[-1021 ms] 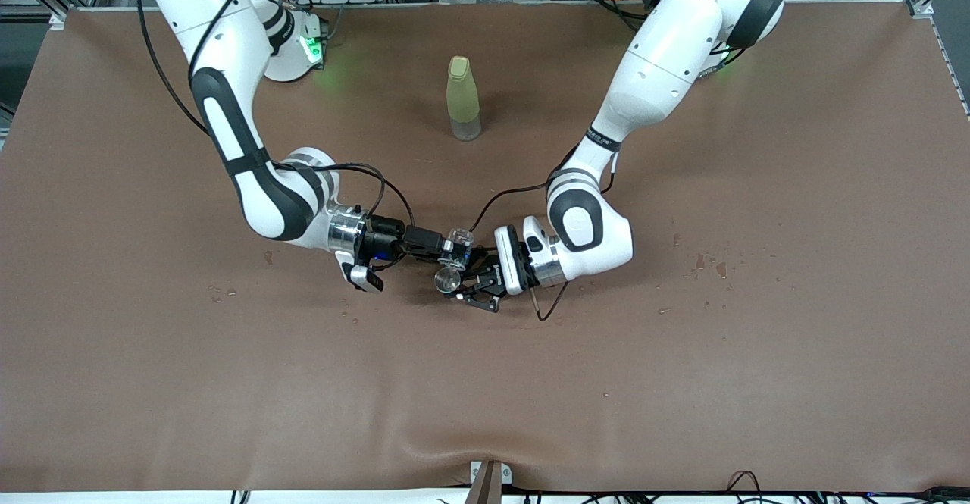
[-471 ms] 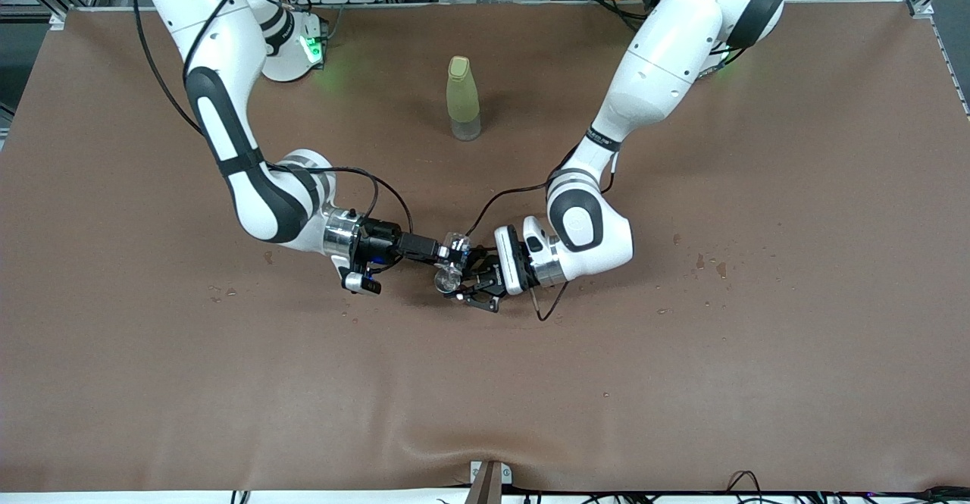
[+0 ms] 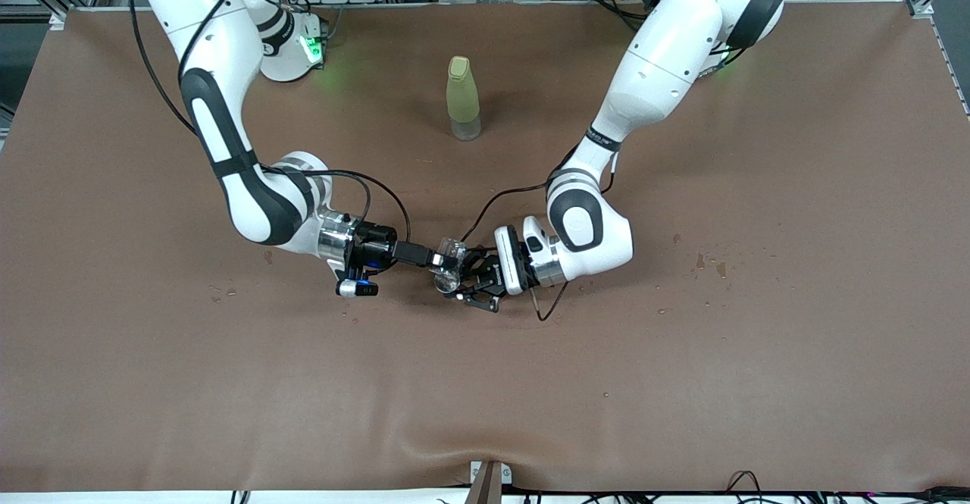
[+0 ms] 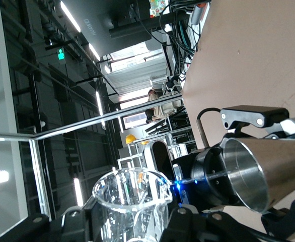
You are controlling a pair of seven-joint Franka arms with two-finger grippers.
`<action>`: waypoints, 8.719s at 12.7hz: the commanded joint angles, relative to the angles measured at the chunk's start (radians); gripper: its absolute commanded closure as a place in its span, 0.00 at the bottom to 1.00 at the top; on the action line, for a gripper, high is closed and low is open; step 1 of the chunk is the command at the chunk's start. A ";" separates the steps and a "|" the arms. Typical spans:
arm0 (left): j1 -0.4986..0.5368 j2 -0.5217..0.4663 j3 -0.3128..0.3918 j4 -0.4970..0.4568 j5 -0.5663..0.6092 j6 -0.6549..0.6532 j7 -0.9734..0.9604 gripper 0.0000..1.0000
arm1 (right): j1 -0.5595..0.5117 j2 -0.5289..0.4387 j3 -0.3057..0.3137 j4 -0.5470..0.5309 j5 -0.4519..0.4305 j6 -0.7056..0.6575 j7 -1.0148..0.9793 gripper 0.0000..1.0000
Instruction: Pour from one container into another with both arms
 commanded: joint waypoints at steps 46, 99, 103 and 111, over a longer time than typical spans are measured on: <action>0.943 0.053 0.006 -0.128 0.828 -0.904 0.371 0.77 | -0.927 0.275 -0.007 0.614 -1.235 -0.739 -1.159 0.00; 0.689 -0.600 0.000 0.012 1.816 -0.708 -2.163 0.00 | -0.334 -0.498 -0.213 0.382 -2.036 -0.465 0.570 0.00; 0.676 -0.632 0.000 0.013 1.848 -0.708 -2.291 0.00 | -0.341 -0.497 -0.213 0.377 -2.036 -0.462 0.568 0.00; 0.715 -0.669 0.011 0.001 1.868 -0.757 -2.325 0.00 | -0.344 -0.488 -0.208 0.379 -2.036 -0.451 0.567 0.00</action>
